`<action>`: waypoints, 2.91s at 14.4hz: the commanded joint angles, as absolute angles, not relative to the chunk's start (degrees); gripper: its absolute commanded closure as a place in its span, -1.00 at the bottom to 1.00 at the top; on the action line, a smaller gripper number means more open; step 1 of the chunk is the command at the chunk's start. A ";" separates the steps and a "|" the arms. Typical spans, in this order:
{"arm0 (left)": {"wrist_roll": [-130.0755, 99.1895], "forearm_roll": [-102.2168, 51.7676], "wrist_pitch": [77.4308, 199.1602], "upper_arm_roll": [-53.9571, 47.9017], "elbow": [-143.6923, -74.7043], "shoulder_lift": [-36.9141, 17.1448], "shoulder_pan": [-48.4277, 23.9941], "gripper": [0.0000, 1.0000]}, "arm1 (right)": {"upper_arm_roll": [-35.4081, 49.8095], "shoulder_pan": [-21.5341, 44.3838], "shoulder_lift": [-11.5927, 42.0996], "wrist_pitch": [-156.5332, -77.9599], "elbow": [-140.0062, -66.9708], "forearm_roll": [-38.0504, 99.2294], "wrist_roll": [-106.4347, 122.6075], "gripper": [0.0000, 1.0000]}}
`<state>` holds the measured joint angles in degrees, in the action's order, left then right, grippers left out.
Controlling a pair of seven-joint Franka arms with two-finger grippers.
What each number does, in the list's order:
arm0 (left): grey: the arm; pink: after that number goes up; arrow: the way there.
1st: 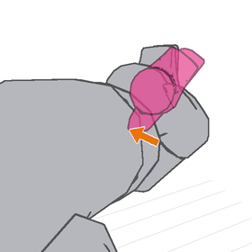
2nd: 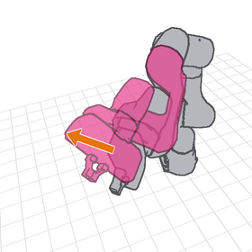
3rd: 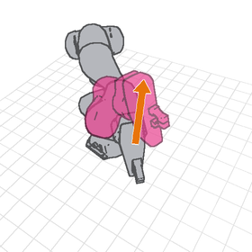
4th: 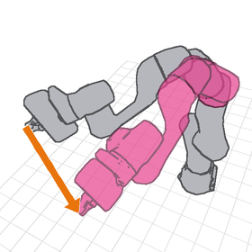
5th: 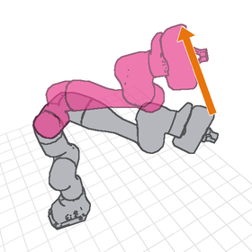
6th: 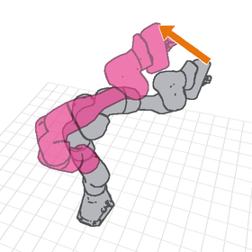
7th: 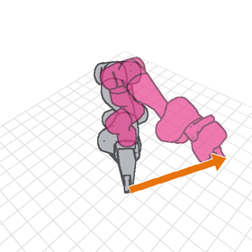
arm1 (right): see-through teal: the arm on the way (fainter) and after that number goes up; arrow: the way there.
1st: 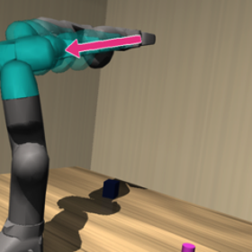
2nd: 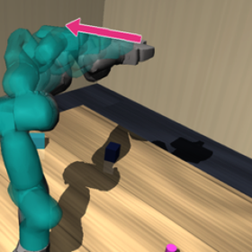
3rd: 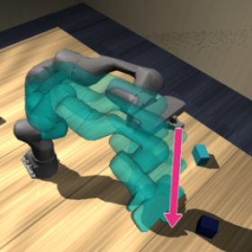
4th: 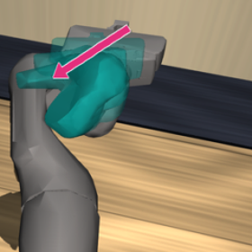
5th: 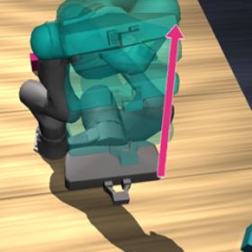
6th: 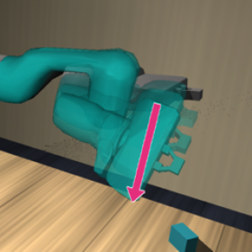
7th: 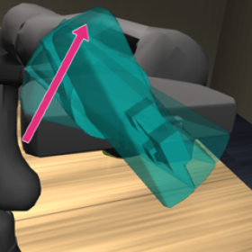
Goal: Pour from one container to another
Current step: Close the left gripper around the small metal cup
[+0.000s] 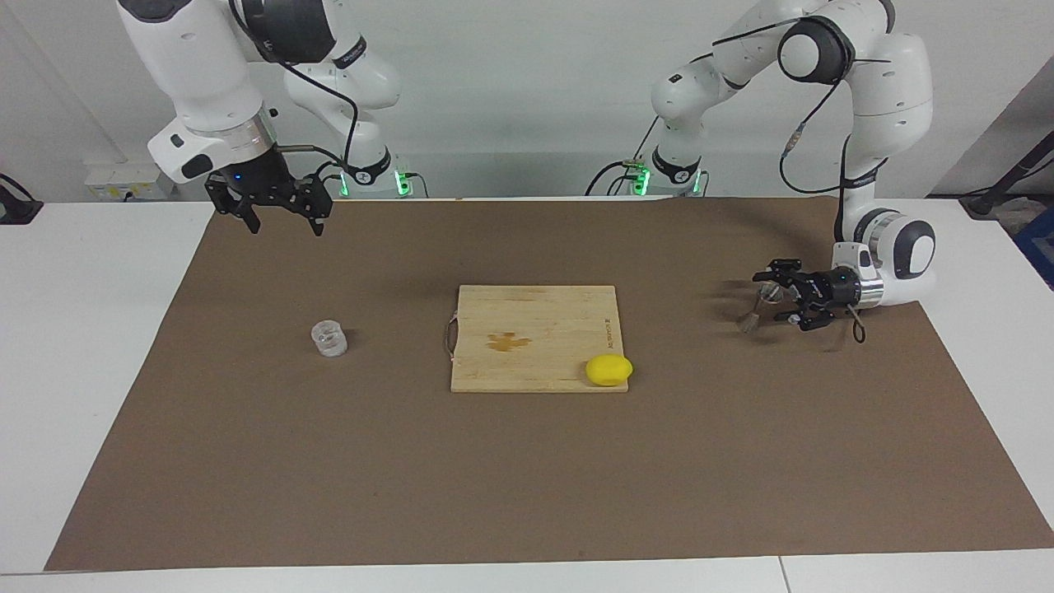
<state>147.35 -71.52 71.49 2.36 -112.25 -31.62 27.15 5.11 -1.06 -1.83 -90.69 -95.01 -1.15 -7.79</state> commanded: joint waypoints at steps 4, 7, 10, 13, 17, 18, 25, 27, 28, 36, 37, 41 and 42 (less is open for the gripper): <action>146.34 -72.33 71.63 3.25 -112.67 -30.76 25.66 -1.00 | 5.27 -1.67 -3.34 -90.79 -96.50 0.00 -8.26 -1.00; 146.60 -72.16 72.77 3.25 -112.59 -30.76 25.58 -1.00 | 5.27 -1.67 -3.25 -90.79 -96.50 0.00 -8.26 -1.00; 146.34 -71.98 73.04 3.25 -112.50 -30.67 25.58 -0.90 | 5.27 -1.67 -3.34 -90.79 -96.50 -0.09 -8.26 -1.00; 146.34 -71.89 73.83 3.52 -112.50 -30.67 25.40 -0.44 | 5.27 -1.67 -3.34 -90.79 -96.50 0.00 -8.26 -1.00; 146.08 -71.89 73.92 3.52 -112.50 -30.67 25.22 -0.37 | 5.27 -1.67 -3.25 -90.79 -96.50 0.00 -8.26 -1.00; 146.07 -71.89 73.92 3.52 -112.50 -30.67 25.22 -0.33 | 5.27 -1.67 -3.34 -90.79 -96.50 0.00 -8.26 -1.00; 145.28 -71.89 74.27 3.52 -112.41 -30.41 25.14 0.24 | 5.27 -1.67 -3.25 -90.79 -96.50 -0.09 -8.26 -1.00; 145.37 -71.89 74.27 3.52 -112.33 -30.06 25.05 0.22 | 5.27 -1.67 -3.25 -90.79 -96.50 -0.09 -8.26 -1.00; 145.37 -71.89 74.27 3.52 -112.24 -29.97 24.61 0.22 | 5.27 -1.67 -3.25 -90.79 -96.50 0.00 -8.26 -1.00; 145.72 -71.98 74.88 3.43 -112.15 -29.27 23.56 1.00 | 5.27 -1.67 -3.34 -90.79 -96.50 0.00 -8.26 -1.00; 145.81 -72.07 74.88 3.34 -112.15 -29.27 23.47 1.00 | 5.27 -1.67 -3.25 -90.79 -96.50 0.00 -8.26 -1.00; 146.07 -72.07 75.67 3.34 -112.15 -29.18 23.03 1.00 | 5.27 -1.67 -3.34 -90.79 -96.50 -0.09 -8.26 -1.00; 146.07 -72.07 75.76 3.34 -112.15 -29.18 23.03 1.00 | 5.27 -1.67 -3.34 -90.79 -96.50 0.00 -8.26 -1.00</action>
